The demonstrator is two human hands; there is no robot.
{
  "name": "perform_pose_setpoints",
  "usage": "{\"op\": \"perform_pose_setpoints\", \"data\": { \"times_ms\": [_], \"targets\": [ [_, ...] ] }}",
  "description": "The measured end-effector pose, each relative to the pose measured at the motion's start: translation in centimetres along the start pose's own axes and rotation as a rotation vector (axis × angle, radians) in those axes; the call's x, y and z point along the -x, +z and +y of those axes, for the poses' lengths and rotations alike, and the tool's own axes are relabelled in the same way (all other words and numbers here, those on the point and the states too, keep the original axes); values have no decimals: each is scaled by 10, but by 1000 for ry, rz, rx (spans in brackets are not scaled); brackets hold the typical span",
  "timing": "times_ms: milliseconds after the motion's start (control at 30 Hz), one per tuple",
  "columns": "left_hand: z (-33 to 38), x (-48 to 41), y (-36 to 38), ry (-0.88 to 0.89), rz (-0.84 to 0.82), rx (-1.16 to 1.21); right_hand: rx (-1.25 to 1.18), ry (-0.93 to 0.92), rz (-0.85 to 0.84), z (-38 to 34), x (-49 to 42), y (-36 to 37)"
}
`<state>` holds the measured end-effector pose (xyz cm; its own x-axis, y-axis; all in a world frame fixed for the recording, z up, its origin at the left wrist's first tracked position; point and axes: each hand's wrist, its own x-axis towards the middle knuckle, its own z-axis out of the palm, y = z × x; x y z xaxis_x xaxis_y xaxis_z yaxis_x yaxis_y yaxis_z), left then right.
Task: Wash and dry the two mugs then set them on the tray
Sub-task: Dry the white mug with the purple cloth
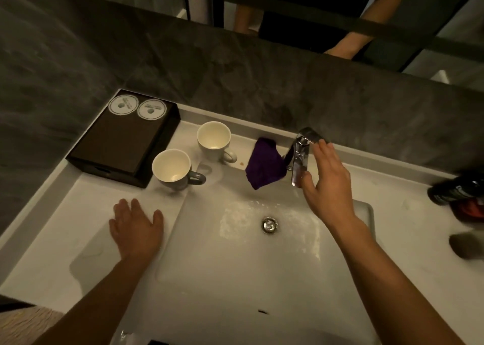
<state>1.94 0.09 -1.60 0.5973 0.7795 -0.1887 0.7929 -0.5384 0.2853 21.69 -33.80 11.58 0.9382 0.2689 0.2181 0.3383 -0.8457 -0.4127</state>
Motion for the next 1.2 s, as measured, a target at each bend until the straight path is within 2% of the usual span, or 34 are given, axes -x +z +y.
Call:
{"op": "perform_pose_setpoints", "data": {
  "times_ms": [100,200,300,400,567,700,767,867,1000,1200],
  "targets": [
    [7,1,-23,-12,17,128,-118,60,38,23,34,-7],
    [25,17,-45,-1,103,251,-128,167,22,57,79,-13],
    [59,42,-64,146,212,334,-94,247,15,97,123,-21],
    [100,56,-77,366,206,372,-38,328,-11,139,156,-32],
    [171,24,-81,536,126,261,47,555,-113,193,186,-54],
    [213,-24,-80,460,42,52,96,599,-174,220,197,-61],
    [225,-44,-78,412,-73,-30,98,567,-179,221,193,-59],
    [234,-64,-74,401,-206,-95,79,427,-201,207,176,-46],
    [238,-75,-70,384,-203,-109,-16,233,-268,164,142,-14],
    [230,-83,-71,353,-266,83,-63,-98,-360,68,67,45]
  ]
}}
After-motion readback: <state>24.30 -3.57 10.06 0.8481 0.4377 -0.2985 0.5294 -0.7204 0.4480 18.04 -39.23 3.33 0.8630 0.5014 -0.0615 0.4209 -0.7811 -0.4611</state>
